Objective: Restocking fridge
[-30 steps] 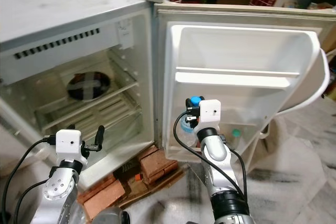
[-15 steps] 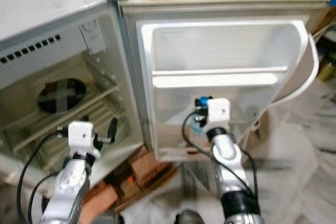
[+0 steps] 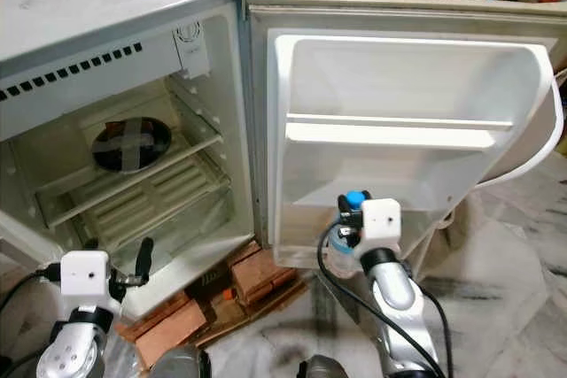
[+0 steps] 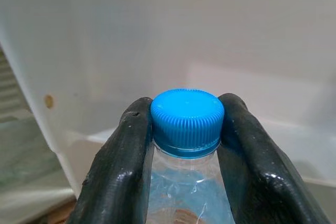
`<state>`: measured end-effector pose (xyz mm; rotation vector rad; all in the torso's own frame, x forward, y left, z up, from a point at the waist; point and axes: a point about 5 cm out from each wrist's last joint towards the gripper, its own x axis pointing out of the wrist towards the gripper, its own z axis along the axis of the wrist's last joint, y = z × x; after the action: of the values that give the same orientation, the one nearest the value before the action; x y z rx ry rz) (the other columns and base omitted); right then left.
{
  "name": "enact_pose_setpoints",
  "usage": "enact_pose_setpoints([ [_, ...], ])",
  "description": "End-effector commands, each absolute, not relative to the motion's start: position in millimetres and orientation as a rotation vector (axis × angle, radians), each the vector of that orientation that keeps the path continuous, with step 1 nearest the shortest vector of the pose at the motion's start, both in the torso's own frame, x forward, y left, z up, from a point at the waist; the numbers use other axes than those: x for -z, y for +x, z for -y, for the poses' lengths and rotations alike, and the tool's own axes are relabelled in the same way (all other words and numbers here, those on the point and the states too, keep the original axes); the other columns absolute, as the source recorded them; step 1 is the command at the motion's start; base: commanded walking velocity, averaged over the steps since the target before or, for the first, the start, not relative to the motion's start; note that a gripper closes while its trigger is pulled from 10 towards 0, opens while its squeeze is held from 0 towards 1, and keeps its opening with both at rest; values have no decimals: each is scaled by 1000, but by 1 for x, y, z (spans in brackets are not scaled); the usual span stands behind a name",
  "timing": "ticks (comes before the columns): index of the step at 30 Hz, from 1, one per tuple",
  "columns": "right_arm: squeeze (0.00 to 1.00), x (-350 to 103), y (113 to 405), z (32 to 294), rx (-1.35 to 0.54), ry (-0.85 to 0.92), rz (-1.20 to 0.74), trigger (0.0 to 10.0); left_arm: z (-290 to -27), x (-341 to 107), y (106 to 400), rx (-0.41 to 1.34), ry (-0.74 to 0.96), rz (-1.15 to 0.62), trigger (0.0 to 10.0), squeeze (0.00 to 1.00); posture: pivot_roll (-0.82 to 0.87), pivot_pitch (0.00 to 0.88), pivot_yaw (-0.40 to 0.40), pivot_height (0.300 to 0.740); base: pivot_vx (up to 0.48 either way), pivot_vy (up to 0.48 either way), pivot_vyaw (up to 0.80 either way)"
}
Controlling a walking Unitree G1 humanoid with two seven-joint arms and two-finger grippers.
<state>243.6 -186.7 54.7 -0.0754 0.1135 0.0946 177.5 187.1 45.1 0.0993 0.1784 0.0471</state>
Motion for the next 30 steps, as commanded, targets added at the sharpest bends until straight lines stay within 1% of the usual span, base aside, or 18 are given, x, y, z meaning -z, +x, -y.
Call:
enact_pose_setpoints([
  [1, 0, -60, 247, 188, -90, -72, -89, 10000, -185, -50, 182, -30, 103, -156, 10000, 0, 111, 102, -23, 740, 0, 0, 0],
  [6, 0, -64, 254, 182, -97, -47, -77, 10000, -181, -53, 191, -7, 100, -136, 10000, 0, 111, 96, -18, 740, 0, 0, 0],
  [15, 0, -67, 256, 175, -120, -44, -70, 10000, -178, -57, 192, 6, 93, -145, 10000, 0, 112, 97, -17, 740, 0, 0, 0],
  [20, 0, -75, 265, 168, -143, -32, -35, 10000, -179, -56, 193, 0, 91, -155, 10000, 0, 107, 98, 1, 740, 0, 0, 0],
  [27, 0, -77, 268, 166, -148, -23, -32, 10000, -178, -57, 197, 1, 94, -156, 10000, 0, 102, 100, 6, 740, 0, 0, 0],
  [29, 0, -76, 267, 165, -151, -24, -34, 10000, -178, -57, 197, 3, 100, -161, 10000, 0, 101, 100, 5, 726, 0, 0, 0],
  [30, 0, -76, 267, 165, -151, -24, -34, 10000, -178, -57, 197, 3, 100, -161, 10000, 0, 101, 100, 5, 726, 0, 0, 0],
])
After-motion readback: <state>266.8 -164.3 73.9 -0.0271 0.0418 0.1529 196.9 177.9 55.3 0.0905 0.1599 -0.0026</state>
